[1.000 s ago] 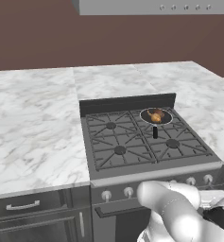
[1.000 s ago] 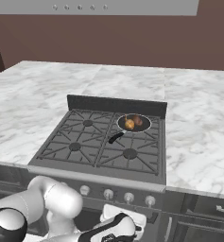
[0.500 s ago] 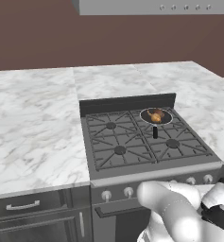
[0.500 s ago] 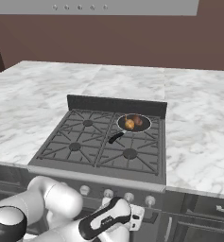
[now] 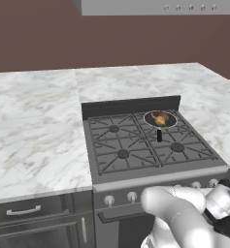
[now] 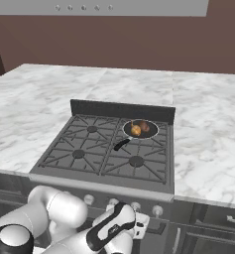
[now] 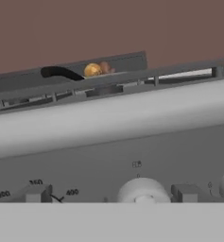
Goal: Put the onion and potato in the pan. Then turn on the rear right burner and set the heat to medium.
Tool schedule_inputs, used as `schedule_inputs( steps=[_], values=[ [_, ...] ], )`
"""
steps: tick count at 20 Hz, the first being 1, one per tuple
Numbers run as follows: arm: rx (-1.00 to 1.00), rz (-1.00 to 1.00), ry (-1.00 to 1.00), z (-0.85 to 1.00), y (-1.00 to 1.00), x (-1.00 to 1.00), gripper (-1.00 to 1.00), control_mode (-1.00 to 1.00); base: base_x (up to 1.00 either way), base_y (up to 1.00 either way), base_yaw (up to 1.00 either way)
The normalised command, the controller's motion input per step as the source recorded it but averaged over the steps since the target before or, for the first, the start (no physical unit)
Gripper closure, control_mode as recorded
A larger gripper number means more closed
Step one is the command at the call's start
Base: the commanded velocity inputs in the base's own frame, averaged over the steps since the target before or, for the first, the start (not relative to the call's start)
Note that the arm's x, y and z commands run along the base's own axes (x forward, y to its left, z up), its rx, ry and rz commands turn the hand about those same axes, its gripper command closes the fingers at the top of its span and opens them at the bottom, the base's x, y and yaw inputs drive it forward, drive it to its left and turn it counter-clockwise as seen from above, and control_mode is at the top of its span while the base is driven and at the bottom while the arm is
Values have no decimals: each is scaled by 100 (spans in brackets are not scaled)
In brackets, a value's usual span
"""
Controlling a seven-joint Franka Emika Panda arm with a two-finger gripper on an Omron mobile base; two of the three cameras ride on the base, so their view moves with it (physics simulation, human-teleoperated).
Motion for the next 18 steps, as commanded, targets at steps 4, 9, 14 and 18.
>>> schedule_inputs(
  steps=[4,9,14,18],
  values=[
    [-1,0,0,-2,0,0,-100,-100,0,0,0],
    [-1,0,0,0,-17,0,-100,-100,0,0,0],
    [0,0,0,0,-36,0,-100,-100,0,0,0],
    [0,0,0,-1,-17,0,-100,-100,0,0,0]
  ],
)
